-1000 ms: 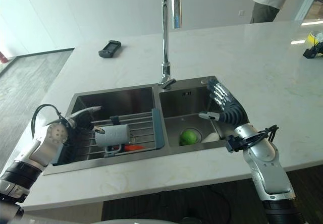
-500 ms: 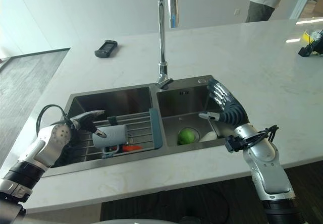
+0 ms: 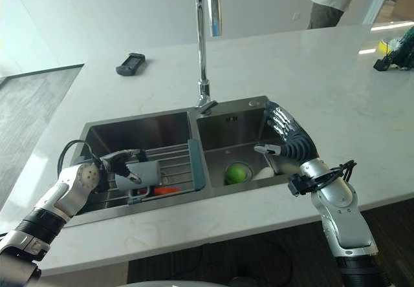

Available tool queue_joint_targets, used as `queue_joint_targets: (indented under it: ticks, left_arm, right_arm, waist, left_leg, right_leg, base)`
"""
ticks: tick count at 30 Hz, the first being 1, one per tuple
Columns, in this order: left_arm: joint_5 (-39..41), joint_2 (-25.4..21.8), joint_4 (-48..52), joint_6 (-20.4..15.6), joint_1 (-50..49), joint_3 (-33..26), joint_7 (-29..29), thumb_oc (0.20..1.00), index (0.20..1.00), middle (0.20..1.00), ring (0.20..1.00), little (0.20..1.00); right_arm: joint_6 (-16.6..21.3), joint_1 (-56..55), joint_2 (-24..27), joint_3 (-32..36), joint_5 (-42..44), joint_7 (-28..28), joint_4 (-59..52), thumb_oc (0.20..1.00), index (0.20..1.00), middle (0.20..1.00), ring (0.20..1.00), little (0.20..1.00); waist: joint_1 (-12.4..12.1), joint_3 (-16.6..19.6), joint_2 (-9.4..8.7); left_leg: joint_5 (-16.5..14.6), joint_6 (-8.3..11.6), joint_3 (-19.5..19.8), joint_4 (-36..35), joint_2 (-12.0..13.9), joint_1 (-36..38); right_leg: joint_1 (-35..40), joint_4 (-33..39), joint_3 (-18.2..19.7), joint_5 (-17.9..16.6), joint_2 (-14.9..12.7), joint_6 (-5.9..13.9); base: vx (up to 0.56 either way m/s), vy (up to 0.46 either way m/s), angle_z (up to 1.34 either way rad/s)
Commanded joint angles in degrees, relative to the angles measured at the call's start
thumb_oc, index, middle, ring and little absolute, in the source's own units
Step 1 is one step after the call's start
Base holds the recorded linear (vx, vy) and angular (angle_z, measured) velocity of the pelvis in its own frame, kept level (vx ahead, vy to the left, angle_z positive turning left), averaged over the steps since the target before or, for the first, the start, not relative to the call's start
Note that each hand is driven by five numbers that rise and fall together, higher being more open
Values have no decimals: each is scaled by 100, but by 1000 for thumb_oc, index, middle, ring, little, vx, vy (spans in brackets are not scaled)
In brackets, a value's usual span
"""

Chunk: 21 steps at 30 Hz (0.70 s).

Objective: Place the dishes in the dishwasher.

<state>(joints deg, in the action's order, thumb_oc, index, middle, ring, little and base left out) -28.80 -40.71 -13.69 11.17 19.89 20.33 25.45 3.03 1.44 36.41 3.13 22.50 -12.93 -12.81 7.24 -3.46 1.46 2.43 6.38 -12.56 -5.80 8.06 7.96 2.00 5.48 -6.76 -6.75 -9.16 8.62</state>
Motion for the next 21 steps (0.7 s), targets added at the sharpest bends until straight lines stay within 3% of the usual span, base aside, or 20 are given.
queue_joint_targets:
  ticks: [1,21]
  left_arm:
    - [-325,-263,-453,-57,538,102,-28,1000,1000,1000,1000,1000]
    - [-1201,-163,-707,-234,360,273,-172,1000,1000,1000,1000,1000]
  right_arm:
    - [402,464,53,179,25,19,-165,1000,1000,1000,1000,1000]
    - [388,365,17,237,53,12,-194,1000,1000,1000,1000,1000]
  waist:
    - [68,26,-67]
    - [131,50,-77]
  left_leg:
    - [-497,-74,-280,80,16,33]
    - [-531,-108,-256,80,-14,56]
  right_leg:
    - [475,-48,-488,502,-247,443]
    - [452,-48,-377,500,-188,415]
  base:
    - [0,0,0]
    - [0,0,0]
